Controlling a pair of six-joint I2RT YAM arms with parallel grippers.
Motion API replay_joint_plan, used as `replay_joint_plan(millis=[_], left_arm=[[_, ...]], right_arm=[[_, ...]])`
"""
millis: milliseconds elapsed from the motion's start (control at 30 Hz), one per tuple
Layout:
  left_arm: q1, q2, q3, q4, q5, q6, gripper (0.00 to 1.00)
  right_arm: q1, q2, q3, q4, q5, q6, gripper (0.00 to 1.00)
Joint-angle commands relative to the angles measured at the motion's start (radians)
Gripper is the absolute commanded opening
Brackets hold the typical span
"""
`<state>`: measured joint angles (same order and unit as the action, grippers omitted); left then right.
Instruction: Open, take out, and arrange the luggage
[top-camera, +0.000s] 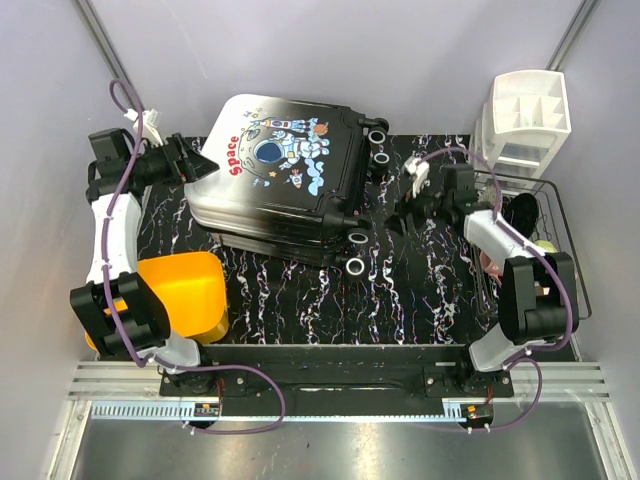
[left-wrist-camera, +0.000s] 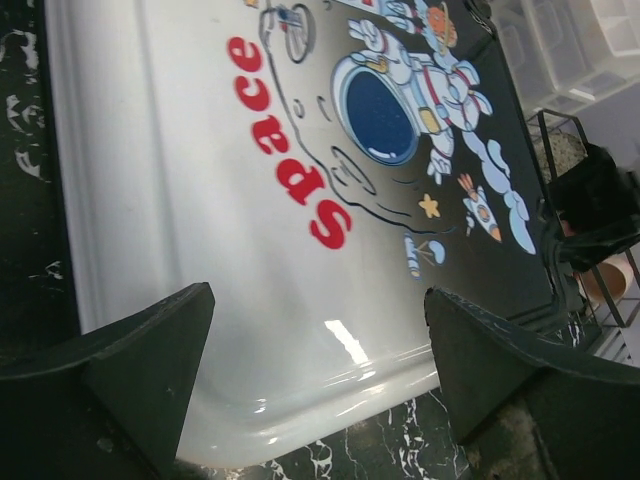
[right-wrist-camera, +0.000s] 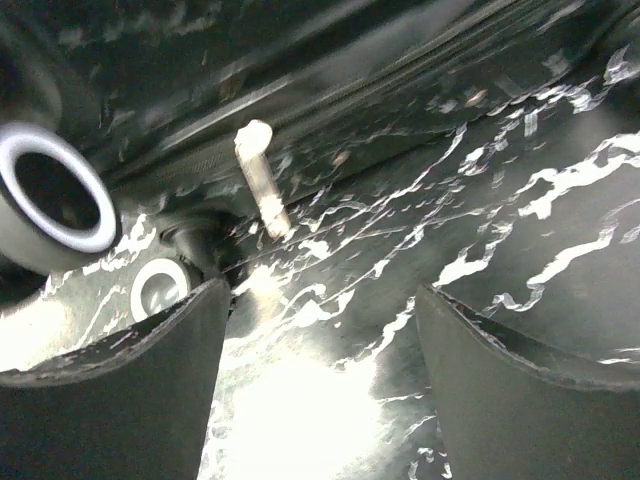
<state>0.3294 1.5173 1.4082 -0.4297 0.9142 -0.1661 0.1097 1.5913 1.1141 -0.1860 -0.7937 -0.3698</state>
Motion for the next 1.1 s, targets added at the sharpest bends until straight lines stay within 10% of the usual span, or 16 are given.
replay_joint_plan(millis=[0, 567, 933, 1067], left_arm=[[-0.033, -0.04, 0.054, -0.023, 0.009, 0.037, 0.92], [-0.046, -0.005, 0.083, -0.083, -0.04, 0.042, 0.9], [-0.046, -0.003, 0.075, -0.084, -0.041, 0.039, 0.88], [-0.047, -0.014, 0.051, -0.083, -0.041, 0.027, 0.88]], right_arm=[[0.028, -0.044, -0.161, 0.298, -0.117, -0.032, 0.84], [0.151, 0.18, -0.073, 0.413, -0.203, -0.066, 0.71], [0.157, 0.104, -0.143, 0.399, -0.231, 0.022, 0.0], [0.157, -0.008, -0.223, 0.402, -0.216, 0.086, 0.0]])
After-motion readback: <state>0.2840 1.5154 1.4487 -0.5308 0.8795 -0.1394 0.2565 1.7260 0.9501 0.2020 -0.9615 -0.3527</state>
